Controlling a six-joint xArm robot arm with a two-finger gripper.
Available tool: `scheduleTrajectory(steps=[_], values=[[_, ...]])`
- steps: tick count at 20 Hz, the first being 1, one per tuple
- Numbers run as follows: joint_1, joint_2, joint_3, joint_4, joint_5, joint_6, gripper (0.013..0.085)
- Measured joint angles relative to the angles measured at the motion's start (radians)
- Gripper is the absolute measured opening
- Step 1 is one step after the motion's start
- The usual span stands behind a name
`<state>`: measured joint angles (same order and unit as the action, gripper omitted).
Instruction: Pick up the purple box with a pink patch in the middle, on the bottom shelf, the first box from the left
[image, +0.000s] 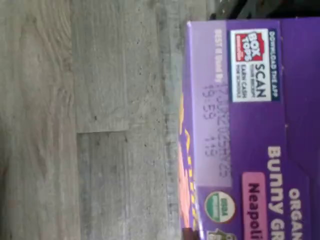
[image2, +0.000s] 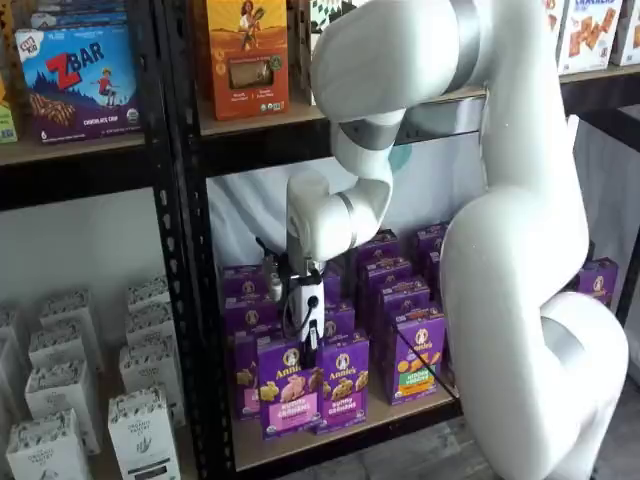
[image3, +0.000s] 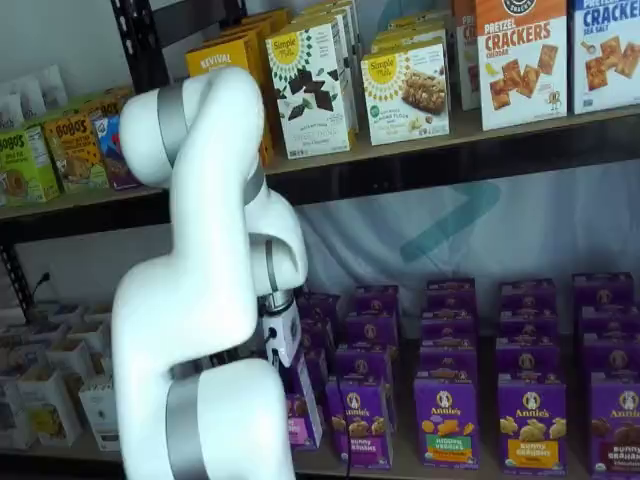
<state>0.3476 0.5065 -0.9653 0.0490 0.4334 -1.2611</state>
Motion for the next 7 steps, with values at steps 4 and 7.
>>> scheduleTrajectory(steps=[4,7], values=[[0.002,-0.039,0.035,-0.005,0.011,0.006,0.029],[0.002,-0.055,0.049,0.006,0.016,-0.004,0.029]])
